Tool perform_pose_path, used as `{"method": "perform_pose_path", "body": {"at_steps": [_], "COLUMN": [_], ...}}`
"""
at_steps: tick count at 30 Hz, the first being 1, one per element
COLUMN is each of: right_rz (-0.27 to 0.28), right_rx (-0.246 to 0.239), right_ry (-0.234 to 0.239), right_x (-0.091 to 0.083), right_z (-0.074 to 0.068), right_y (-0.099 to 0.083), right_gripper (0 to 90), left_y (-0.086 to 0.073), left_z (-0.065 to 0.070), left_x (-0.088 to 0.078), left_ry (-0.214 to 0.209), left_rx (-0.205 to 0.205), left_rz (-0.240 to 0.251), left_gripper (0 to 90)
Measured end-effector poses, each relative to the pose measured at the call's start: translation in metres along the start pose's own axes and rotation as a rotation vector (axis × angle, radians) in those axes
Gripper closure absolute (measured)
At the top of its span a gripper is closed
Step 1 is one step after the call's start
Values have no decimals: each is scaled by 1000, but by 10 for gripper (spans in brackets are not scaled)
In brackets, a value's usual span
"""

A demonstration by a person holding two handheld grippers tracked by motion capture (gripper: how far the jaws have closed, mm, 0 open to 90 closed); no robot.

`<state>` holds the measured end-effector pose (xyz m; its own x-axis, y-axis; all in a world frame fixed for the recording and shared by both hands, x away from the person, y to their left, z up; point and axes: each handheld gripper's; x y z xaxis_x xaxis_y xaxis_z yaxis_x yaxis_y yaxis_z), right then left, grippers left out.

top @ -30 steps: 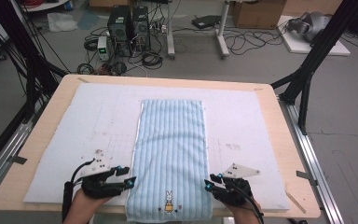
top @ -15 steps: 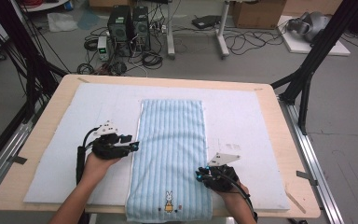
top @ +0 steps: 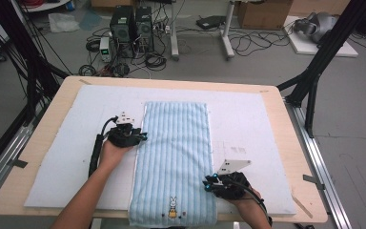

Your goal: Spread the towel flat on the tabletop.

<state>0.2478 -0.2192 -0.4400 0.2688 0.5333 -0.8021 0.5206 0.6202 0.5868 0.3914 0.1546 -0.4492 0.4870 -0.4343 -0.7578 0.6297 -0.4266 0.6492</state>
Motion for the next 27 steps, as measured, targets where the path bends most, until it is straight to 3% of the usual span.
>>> {"method": "perform_pose_path", "body": {"at_steps": [3, 5, 11, 15, 18, 20, 22, 23, 27], "right_rz": [33, 41, 92, 131, 143, 124, 99, 89, 81], "right_rx": [32, 50, 106, 138, 152, 133, 148, 154, 174], "right_ry": [-18, -28, -58, -98, -140, -182, -225, -245, -240], "right_x": [-3, -4, -8, -12, -11, -6, 2, 7, 22], "right_z": [5, 7, 14, 21, 31, 41, 54, 60, 74], "right_y": [0, 0, -1, 3, 11, 19, 27, 31, 46], "right_gripper": [701, 694, 651, 563, 587, 715, 792, 798, 799], "left_y": [3, 4, 3, -3, -7, -10, -14, -16, -27], "left_z": [1, 3, 3, -3, -9, -9, -8, -8, -10], "left_x": [1, 2, -1, -16, -29, -36, -43, -44, -48], "left_ry": [47, 110, 131, 41, -47, -56, -73, -76, -96], "left_rx": [30, 38, 18, -58, -104, -103, -87, -82, -60], "left_rz": [-7, -11, -2, 128, 201, 237, 268, 272, 281], "left_gripper": [671, 602, 549, 407, 303, 250, 226, 226, 225]}}
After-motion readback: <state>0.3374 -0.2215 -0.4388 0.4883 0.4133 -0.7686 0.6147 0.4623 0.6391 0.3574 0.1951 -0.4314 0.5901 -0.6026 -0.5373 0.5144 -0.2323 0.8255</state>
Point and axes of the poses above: each handheld gripper's, and its own axes: x roughly forward along the jaws, y roughly out of its top, z roughly to its right, and after that the axes turned 11 degrees about -z, right-handed
